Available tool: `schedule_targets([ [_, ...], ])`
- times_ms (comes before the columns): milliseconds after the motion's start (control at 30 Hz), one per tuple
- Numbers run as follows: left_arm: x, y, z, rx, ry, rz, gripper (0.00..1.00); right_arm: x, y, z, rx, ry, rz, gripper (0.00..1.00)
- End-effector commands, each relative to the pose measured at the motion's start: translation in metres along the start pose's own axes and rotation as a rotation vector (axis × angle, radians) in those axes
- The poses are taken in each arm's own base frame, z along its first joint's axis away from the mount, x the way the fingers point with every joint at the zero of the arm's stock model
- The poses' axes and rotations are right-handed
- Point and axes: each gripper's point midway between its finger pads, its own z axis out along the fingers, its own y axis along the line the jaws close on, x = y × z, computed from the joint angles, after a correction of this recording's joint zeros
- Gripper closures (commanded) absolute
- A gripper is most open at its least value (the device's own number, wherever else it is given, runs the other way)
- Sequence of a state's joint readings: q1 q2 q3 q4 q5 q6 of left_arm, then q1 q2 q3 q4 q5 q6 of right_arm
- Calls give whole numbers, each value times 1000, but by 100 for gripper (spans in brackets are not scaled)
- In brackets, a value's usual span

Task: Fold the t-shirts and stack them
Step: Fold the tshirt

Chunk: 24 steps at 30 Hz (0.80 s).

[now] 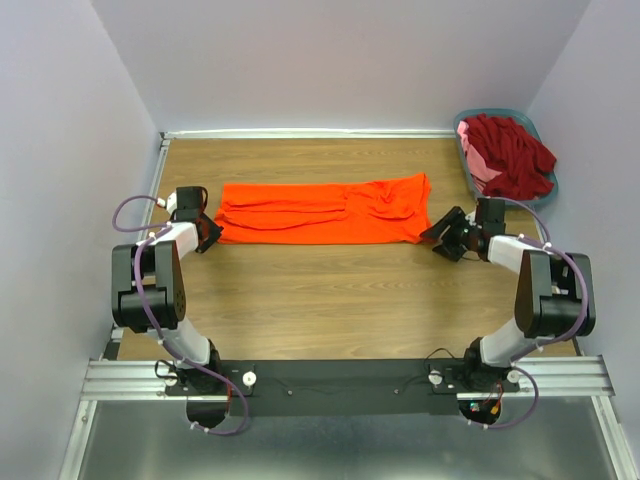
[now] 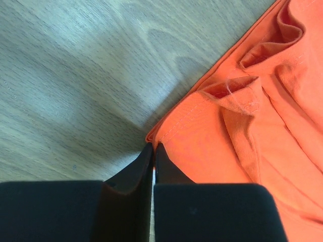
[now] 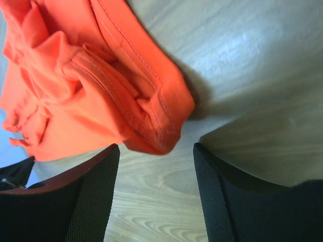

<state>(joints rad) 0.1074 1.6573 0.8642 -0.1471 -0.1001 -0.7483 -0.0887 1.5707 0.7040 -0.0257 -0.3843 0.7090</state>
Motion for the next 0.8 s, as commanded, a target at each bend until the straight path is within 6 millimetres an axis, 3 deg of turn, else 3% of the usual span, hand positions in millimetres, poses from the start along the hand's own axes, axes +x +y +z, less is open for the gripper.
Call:
schedule_targets([
  [0, 14, 13, 5, -33, 41, 16, 93, -2, -6, 9, -24, -6, 19, 32],
  [100, 14, 17, 5, -38, 46, 12, 93, 0, -13, 12, -11, 3, 26, 39],
  [200, 15, 21, 5, -39, 54, 6, 94, 3, -21, 14, 3, 9, 34, 52],
  [267, 14, 25, 5, -45, 56, -3, 99, 6, -28, 14, 15, 16, 43, 71],
  [367, 17, 31, 6, -46, 72, -12, 100, 7, -35, 12, 28, 10, 52, 97],
  [533, 26, 53, 0, -102, 127, -18, 100, -3, -51, -5, 68, -41, 103, 99],
  [767, 37, 87, -31, -176, 129, -45, 100, 10, -89, -38, 287, -29, 116, 99],
])
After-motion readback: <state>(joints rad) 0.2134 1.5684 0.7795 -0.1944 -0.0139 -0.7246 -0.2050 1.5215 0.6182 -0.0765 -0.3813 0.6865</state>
